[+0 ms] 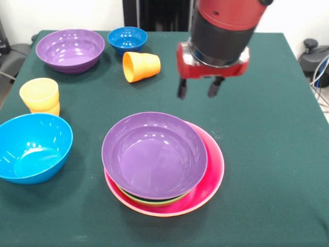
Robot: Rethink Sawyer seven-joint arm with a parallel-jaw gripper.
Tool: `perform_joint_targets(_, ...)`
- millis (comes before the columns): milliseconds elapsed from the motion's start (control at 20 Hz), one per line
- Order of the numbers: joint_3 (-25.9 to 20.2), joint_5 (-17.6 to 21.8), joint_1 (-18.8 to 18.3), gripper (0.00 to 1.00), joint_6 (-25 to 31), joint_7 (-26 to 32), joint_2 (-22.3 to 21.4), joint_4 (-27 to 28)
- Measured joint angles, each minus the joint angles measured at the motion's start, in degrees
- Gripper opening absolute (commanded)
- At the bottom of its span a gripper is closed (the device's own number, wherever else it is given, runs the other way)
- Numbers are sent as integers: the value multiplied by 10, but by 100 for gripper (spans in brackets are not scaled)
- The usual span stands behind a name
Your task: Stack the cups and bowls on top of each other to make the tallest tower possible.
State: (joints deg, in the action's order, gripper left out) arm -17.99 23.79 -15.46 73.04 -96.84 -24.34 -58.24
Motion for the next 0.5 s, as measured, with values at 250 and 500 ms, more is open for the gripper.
perform_joint_targets(250, 39, 0, -2, 100, -3, 0, -50, -77)
perform_joint_targets(500, 54, -7, -19, 100, 1, 0, -113, -129)
